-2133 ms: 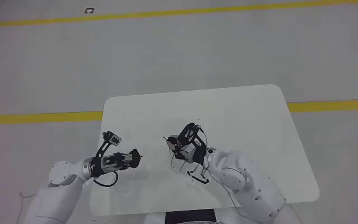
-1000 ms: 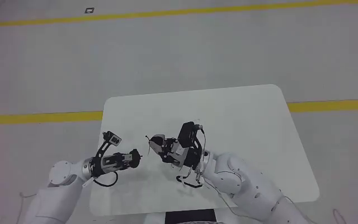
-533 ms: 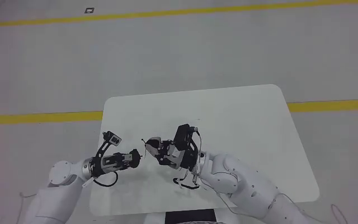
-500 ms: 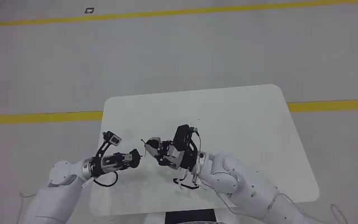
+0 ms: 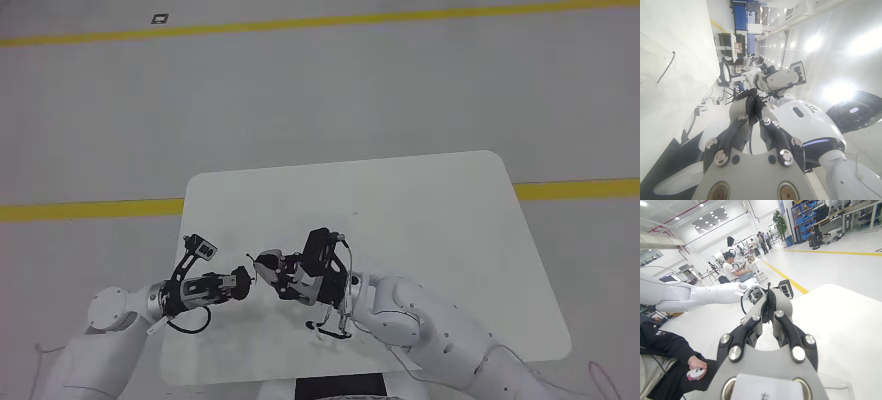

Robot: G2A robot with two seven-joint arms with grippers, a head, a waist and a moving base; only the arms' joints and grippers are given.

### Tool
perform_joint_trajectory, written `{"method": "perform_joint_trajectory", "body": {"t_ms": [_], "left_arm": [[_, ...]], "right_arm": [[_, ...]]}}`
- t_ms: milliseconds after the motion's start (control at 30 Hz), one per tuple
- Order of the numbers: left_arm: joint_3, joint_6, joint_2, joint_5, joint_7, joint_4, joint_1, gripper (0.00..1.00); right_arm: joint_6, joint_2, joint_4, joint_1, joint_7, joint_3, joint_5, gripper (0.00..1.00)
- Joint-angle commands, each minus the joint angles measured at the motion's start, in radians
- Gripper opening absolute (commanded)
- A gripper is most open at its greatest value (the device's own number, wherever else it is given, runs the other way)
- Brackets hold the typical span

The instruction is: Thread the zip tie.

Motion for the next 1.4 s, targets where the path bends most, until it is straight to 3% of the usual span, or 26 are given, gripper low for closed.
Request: {"method": "perform_joint_trajectory", "body": {"t_ms": [0, 500, 1367], "left_arm": [[0.000, 0.000, 0.000, 0.000, 0.000, 0.000, 0.000, 0.00], [0.000, 0.000, 0.000, 0.000, 0.000, 0.000, 0.000, 0.00], [0.000, 0.000, 0.000, 0.000, 0.000, 0.000, 0.000, 0.00]], "right_arm": [[-0.002, -0.003, 0.003, 0.005, -0.001, -0.003, -0.005, 0.00], [-0.002, -0.019, 0.025, 0.031, -0.011, -0.015, -0.024, 0.00], [-0.002, -0.029, 0.036, 0.016, 0.008, 0.000, -0.048, 0.00]]}}
